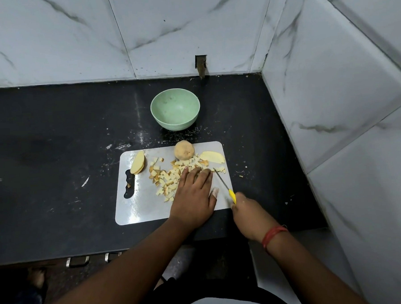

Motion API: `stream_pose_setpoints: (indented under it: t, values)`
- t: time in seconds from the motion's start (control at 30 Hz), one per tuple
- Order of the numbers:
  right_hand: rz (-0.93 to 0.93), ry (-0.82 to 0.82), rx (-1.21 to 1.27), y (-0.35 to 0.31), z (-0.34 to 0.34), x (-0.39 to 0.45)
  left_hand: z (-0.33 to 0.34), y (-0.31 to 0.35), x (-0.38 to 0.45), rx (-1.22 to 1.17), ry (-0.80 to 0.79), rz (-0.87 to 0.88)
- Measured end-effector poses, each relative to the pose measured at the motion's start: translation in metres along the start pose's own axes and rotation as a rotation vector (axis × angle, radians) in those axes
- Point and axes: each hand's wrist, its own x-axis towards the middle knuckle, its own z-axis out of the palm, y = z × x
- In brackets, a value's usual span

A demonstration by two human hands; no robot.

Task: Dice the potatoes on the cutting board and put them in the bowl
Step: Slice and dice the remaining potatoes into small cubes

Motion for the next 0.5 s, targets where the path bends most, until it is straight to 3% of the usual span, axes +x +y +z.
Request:
stream_pose_setpoints:
  t: [0.5]
  values:
    - [0.042, -0.009, -0.038, -0.0027, 0.0077, 0.0084, 0.0014, -0.0004, -0.0005, -0.001, 0.012, 0.003]
